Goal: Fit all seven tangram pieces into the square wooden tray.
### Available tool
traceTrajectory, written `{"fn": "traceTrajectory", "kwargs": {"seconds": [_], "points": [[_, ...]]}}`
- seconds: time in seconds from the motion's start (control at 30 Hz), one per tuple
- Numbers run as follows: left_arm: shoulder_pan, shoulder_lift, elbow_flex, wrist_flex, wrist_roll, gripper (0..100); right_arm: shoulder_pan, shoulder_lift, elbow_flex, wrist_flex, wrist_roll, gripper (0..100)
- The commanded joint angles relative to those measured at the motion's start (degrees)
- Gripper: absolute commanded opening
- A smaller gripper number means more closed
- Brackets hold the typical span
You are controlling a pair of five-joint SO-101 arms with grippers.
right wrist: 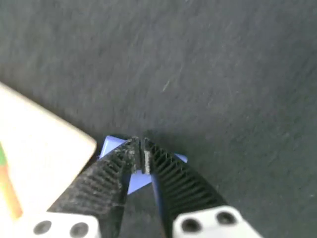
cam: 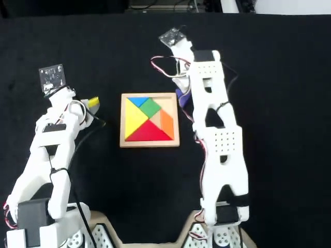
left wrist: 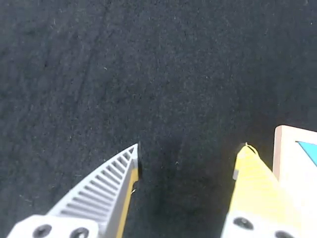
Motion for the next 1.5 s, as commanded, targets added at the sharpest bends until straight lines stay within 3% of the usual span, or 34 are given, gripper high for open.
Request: {"fn": "traceTrajectory", "kwargs": {"seconds": [0.0,0.2,0.37,0.73,1.0,1.2,1.47], "points": [[0.92,0.0,-0.75,-1.32,-0.09,30,4.57,0.04,-5.41,7.91,3.25,1.1],[0.92,0.0,-0.75,-1.32,-0.09,30,10.81,0.13,-10.59,18.11,11.52,1.1],[0.92,0.0,-0.75,-1.14,-0.09,30,15.3,-0.57,-12.0,19.87,15.56,1.1],[-0.13,0.0,-0.75,-1.49,0.26,30,9.05,6.02,-24.22,8.97,10.11,1.1],[-0.57,0.0,-0.22,-4.31,0.18,21,5.63,14.64,-29.41,13.89,10.46,1.1],[-0.48,0.09,-0.22,-4.22,-0.09,20,8.62,18.86,-32.92,20.84,18.99,1.1],[-0.4,0.09,-0.22,-4.31,-0.09,20,16.79,20.35,-33.01,21.19,24.7,1.1]]}}
